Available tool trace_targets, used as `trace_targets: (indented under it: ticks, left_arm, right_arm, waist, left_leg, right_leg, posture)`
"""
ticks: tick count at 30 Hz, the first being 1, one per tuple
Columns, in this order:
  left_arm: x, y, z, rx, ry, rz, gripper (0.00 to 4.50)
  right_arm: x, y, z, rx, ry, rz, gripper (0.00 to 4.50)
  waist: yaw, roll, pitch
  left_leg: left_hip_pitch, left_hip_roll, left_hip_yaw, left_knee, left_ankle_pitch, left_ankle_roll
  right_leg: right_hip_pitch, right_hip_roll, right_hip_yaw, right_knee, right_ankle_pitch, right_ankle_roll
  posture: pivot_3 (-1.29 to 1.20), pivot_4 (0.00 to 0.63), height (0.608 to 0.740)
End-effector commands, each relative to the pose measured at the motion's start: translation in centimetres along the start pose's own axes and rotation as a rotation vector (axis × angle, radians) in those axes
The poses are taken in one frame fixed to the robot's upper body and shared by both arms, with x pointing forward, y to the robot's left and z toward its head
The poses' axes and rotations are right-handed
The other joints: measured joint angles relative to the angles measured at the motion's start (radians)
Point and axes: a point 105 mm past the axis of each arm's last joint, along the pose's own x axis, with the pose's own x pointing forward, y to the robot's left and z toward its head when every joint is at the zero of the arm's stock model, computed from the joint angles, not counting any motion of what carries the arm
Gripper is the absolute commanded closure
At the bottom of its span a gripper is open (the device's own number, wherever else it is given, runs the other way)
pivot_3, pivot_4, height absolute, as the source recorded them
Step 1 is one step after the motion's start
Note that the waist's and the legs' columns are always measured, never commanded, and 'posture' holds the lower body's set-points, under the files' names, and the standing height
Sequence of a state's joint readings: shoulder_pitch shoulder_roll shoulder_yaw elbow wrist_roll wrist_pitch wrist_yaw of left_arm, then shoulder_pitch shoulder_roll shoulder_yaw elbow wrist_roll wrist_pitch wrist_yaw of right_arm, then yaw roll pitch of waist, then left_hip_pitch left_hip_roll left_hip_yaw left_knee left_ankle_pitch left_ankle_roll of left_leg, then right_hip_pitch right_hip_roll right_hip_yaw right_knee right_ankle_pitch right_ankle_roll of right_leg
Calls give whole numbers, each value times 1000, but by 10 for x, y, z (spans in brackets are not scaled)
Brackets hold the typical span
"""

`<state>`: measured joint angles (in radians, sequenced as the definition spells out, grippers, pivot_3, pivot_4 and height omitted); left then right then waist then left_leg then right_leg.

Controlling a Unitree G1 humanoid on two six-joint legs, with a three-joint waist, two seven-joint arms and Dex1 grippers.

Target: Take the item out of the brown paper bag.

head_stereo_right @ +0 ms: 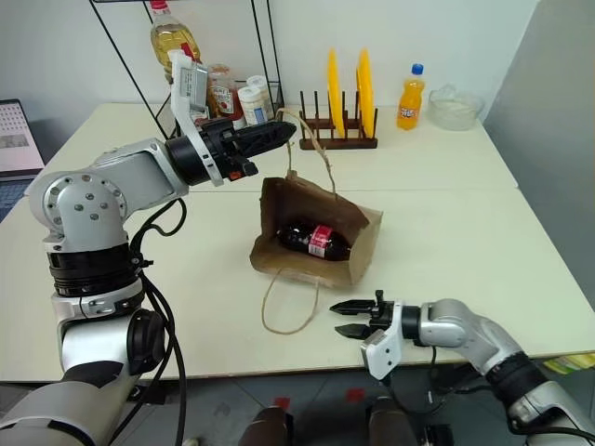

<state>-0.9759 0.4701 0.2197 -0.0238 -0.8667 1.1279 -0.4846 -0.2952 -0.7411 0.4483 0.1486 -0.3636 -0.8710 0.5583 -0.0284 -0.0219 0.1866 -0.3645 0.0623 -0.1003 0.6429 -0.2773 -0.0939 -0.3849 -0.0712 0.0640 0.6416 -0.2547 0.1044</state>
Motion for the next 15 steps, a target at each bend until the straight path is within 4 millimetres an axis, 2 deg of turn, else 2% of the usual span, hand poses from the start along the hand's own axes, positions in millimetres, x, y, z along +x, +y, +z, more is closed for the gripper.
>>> trace_targets:
  ticks: [1,3,4,6,10,11,13,15]
  left_arm:
    - [-3,-8,9,39,-27,-34,4500]
    - [-3,-8,7,41,-22,-36,4500]
    - [-4,-8,6,43,-20,-37,4500]
    - [-5,-6,3,50,-8,-31,4500]
    - [-6,-3,0,47,2,-22,4500]
    - [-6,-2,0,52,3,-23,4500]
    - [-5,-2,1,58,3,-23,4500]
    - [-4,-1,2,62,0,-23,4500]
  right_arm:
    - [-22,2,5,49,23,5,858]
    - [-40,-8,8,110,54,-60,164]
    - [-48,-14,10,145,68,-90,27]
    - [-56,-36,13,284,108,-154,27]
    - [-50,-71,23,548,100,-199,27]
    - [-45,-90,29,684,42,-265,190]
    - [-36,-114,43,894,-62,-306,569]
    - [-27,-133,60,1091,-199,-313,1315]
  waist:
    - [-1,0,0]
    - [-2,0,1]
    - [-1,0,1]
    - [-3,1,1]
    - [-19,1,2]
    - [-19,1,2]
    - [-21,1,3]
    - [-17,1,3]
  left_leg:
    - [0,0,0,0,0,0]
    - [0,0,0,0,0,0]
    - [0,0,0,0,0,0]
    - [0,0,0,0,0,0]
    - [0,0,0,0,0,1]
    - [0,0,0,0,0,1]
    - [0,0,-1,0,0,1]
    - [-1,0,-2,0,0,0]
  right_leg:
    - [0,0,0,0,0,0]
    - [0,0,0,0,0,0]
    - [0,0,0,0,0,0]
    - [-1,0,1,0,0,0]
    - [-1,1,1,2,0,0]
    - [-2,1,1,2,-1,-1]
    - [-2,1,1,2,-1,-1]
    - [-2,1,0,2,-1,-1]
  posture:
    - [0,150,740]
    - [0,150,740]
    - [0,150,740]
    - [0,150,740]
    - [0,150,740]
    - [0,150,740]
    - [0,150,740]
    - [0,150,740]
